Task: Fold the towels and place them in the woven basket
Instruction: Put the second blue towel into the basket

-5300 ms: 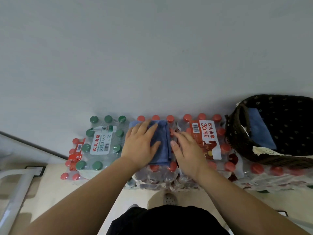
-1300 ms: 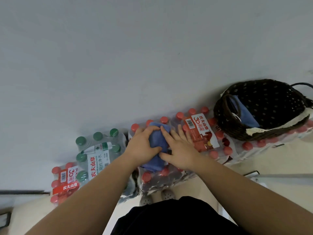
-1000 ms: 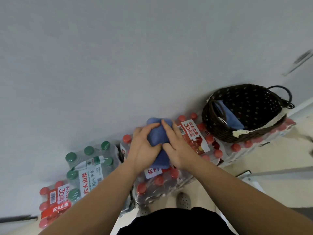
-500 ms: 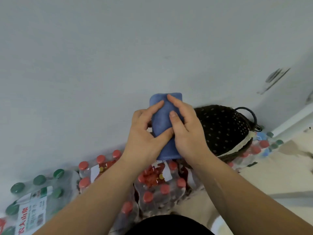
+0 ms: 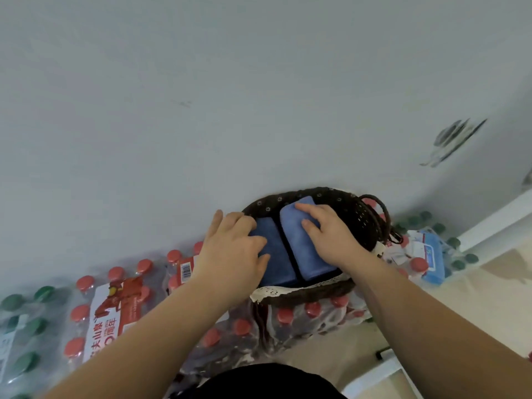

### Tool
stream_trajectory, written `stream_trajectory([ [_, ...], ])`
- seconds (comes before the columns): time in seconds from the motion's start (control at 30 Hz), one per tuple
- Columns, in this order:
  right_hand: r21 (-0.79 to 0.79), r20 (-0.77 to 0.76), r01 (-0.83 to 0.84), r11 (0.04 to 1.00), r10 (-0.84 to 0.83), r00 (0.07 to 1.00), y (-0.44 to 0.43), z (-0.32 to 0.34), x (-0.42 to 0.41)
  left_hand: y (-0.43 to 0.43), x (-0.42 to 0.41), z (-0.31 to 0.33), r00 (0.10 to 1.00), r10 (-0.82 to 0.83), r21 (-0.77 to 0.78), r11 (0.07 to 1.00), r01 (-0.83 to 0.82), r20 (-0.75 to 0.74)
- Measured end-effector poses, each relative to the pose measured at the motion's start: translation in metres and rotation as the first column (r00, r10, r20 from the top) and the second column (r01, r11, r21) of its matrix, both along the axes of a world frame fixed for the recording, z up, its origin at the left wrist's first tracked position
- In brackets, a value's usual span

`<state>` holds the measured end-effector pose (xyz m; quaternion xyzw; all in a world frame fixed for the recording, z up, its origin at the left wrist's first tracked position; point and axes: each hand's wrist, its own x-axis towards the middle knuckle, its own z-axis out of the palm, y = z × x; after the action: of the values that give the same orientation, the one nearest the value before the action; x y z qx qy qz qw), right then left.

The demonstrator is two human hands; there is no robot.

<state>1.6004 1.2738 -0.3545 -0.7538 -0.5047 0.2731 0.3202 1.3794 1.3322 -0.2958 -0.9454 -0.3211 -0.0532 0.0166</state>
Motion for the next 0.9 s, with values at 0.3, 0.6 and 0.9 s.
stream_trajectory([
  [0.3, -0.184, 0.029, 0.058, 0.981, -0.053, 0.998, 0.014, -0.023, 0.002, -0.01, 0.047, -0.012, 0.901, -0.092, -0.109, 0.993, 0.05, -0.424],
  [0.6, -0.086, 0.261, -0.016, 0.996, 0.038, 0.965, 0.017, -0.031, -0.004, -0.002, 0.062, -0.033, 0.869, -0.078, -0.32, 0.943, -0.095, -0.489],
  [0.9, -0.394, 0.744, -0.218, 0.893, 0.449, 0.494, 0.009, -0.022, 0.0, 0.0, 0.064, -0.041, 0.8, -0.014, -0.209, 0.968, -0.14, -0.6],
])
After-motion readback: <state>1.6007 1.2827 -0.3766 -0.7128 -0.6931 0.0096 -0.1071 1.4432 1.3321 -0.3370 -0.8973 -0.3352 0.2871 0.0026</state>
